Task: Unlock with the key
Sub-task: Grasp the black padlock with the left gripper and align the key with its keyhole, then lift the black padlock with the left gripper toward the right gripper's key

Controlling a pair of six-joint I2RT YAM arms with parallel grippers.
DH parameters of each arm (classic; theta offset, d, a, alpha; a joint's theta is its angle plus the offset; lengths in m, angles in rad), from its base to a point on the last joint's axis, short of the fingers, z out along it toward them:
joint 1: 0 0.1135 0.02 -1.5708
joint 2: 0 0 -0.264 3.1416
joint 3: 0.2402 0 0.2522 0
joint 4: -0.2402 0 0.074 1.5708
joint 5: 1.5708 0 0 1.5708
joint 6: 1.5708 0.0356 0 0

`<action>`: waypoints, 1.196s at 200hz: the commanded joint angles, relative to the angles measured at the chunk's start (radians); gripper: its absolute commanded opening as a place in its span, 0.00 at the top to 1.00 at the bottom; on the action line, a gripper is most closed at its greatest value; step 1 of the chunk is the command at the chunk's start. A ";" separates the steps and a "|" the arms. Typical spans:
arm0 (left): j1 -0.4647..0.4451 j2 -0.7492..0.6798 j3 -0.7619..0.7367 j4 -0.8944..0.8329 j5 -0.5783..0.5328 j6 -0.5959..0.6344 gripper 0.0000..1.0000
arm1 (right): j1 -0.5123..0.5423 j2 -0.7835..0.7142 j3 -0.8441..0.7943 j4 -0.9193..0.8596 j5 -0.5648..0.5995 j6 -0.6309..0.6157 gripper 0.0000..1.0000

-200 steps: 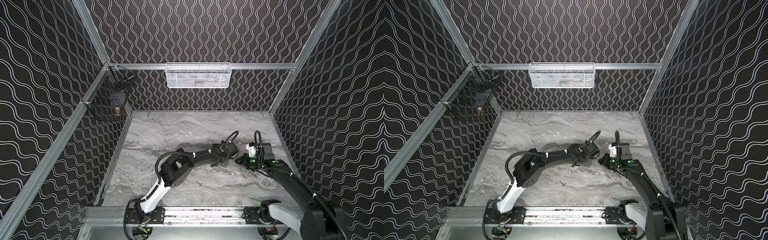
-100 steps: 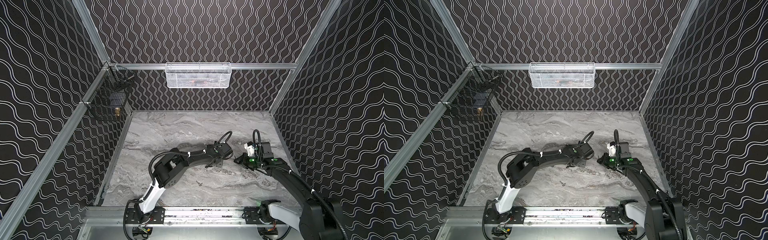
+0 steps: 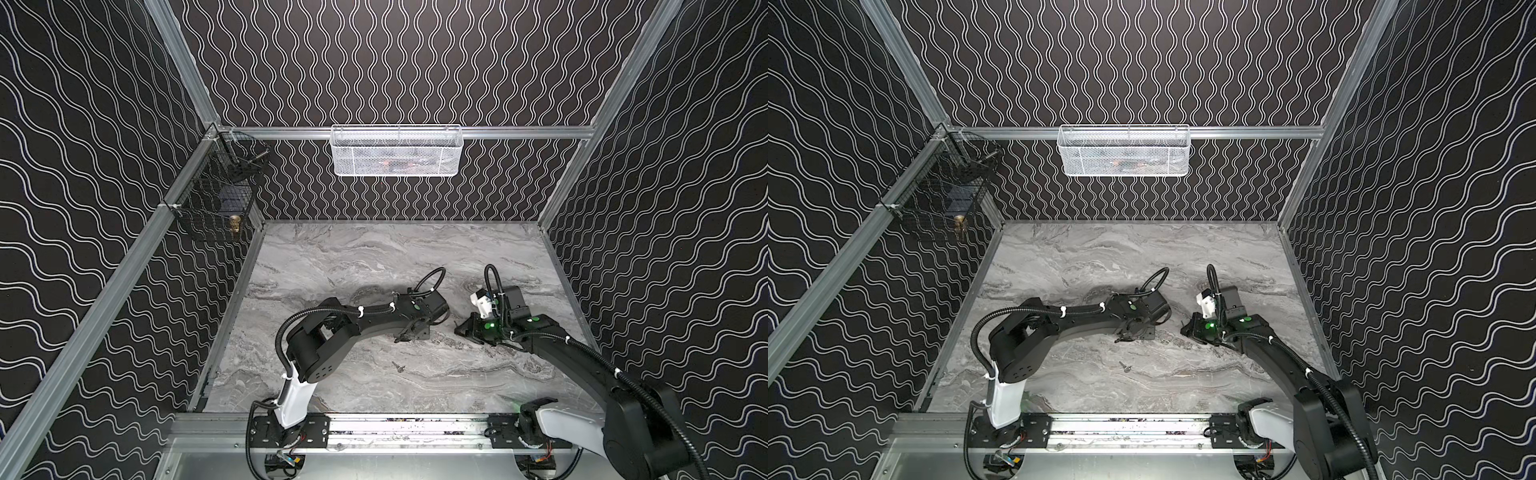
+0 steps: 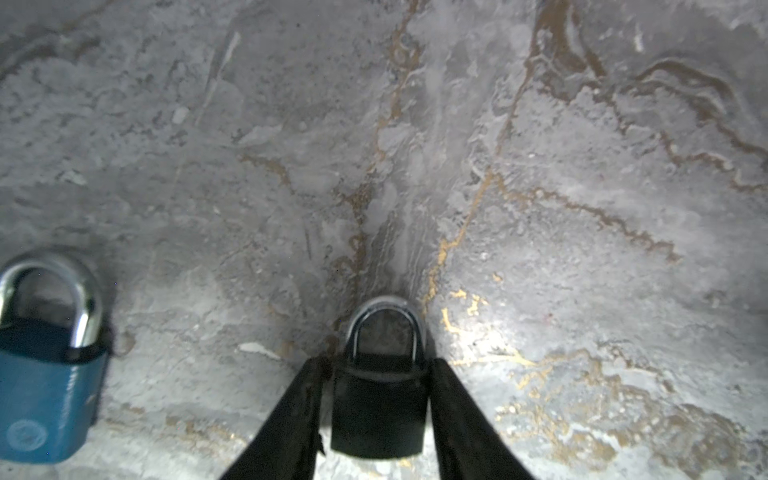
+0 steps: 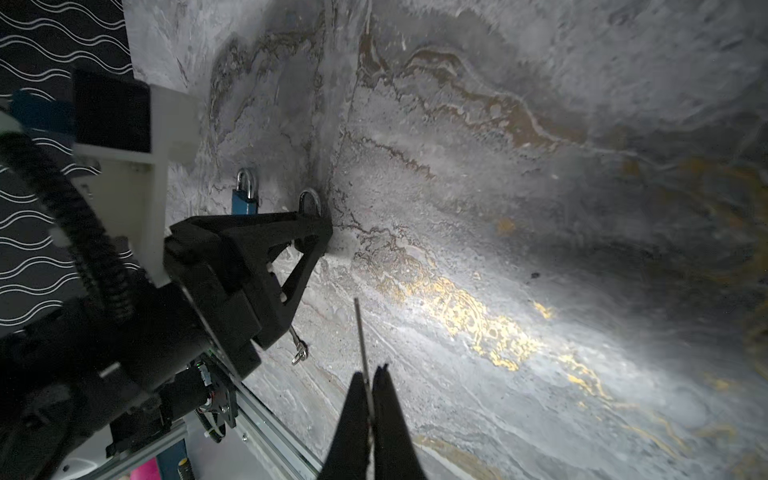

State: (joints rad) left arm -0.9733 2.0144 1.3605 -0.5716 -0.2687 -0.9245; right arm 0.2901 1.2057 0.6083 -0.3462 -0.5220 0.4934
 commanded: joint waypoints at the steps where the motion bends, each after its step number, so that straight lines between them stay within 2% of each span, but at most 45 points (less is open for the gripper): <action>1: 0.005 0.012 0.016 -0.077 0.041 -0.035 0.50 | 0.007 0.013 0.006 0.033 -0.001 0.014 1.00; 27: 0.015 0.032 0.038 -0.104 0.090 -0.041 0.49 | 0.006 0.015 0.013 0.032 -0.007 0.007 1.00; 67: 0.020 0.015 0.040 -0.128 0.101 -0.059 0.49 | 0.006 0.029 0.026 0.016 -0.010 -0.019 1.00; 126: 0.025 0.035 0.050 -0.112 0.159 -0.052 0.56 | 0.006 0.025 0.015 0.013 -0.020 -0.028 1.00; 165: 0.024 0.048 0.057 -0.108 0.171 -0.047 0.57 | 0.006 0.025 0.013 0.015 -0.023 -0.029 1.00; 239: 0.024 0.049 0.064 -0.121 0.145 -0.040 0.66 | 0.009 0.038 0.014 0.030 -0.039 -0.023 1.00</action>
State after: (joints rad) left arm -0.9493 2.0472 1.4288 -0.6704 -0.1730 -0.9630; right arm 0.2966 1.2392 0.6189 -0.3305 -0.5442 0.4770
